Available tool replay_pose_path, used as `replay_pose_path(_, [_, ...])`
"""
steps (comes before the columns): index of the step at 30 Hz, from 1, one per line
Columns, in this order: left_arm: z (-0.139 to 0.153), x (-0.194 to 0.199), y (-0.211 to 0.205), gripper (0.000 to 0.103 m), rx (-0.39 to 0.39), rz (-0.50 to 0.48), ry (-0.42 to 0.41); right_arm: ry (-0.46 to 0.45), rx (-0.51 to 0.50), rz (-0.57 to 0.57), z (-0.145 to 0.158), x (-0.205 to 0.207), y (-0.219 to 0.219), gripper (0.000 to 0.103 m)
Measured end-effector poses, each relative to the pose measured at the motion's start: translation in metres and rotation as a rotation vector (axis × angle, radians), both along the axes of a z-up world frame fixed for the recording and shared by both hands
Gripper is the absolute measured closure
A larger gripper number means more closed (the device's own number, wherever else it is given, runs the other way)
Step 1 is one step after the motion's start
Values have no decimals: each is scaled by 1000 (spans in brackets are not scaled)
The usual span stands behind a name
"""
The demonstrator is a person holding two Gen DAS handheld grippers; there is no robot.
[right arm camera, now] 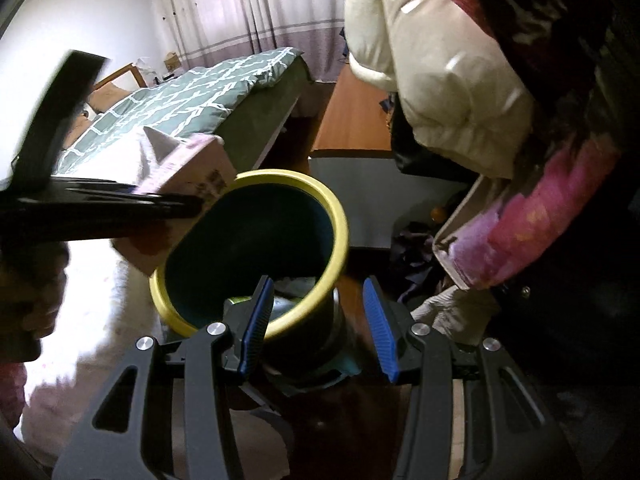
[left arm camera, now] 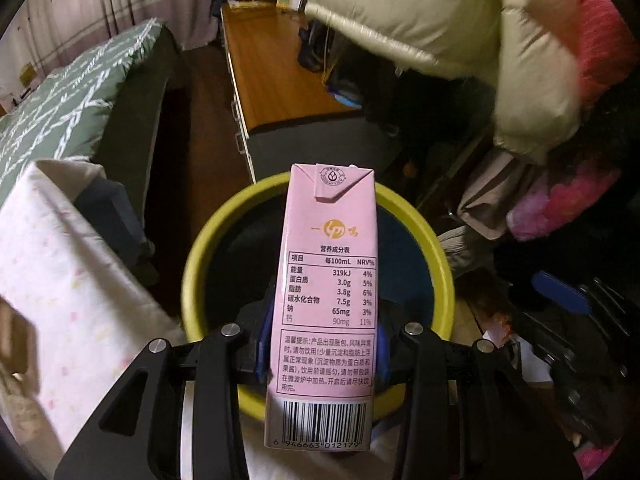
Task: Collect trash
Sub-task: 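Carry the pink carton over the yellow bin and open the left gripper, then grasp the white foam net with the right gripper and lift it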
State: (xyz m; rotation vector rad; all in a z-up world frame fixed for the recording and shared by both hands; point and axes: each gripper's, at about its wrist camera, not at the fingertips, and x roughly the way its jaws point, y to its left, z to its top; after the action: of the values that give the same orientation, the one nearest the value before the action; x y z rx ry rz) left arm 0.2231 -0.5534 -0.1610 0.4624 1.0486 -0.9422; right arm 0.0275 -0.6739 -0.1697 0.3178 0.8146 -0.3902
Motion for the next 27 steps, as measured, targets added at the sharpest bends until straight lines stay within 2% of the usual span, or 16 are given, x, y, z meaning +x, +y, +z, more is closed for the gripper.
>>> replay_pose_path(1, [-5,1,-4,64,4,4,3,2,-2,-5,-1,-1,-1,58])
replay_pose_path(3, [-13,3,-9,51,8,20,-2,4,2,-12,-2,-2,-5,58])
replay_pose_path(4, [-13,4,-7,28,3,41,-13,4,6,-12,-2,-3,-5,58])
replay_pose_path(5, [-12,4,-3,18,-10,55,-21,5,9,-13,-2,-2,-5,58])
replay_pose_path(8, [2,1,20,18,-50,78,-36,5,12,-1,-2,0,-2,58])
replay_pose_path(12, [34,-9,74,17,-144,114,-77,-1,13,41,0,10,14,57])
replay_pose_path(17, [72,-26,180,12,-252,216,-165,-10,6,112,5,34,44,57])
replay_pose_path(20, [84,-29,248,10,-271,307,-219,-28,1,176,13,51,73,57])
replay_pose_path(27, [87,-35,397,10,-235,575,-402,-62,-6,348,34,101,154,57])
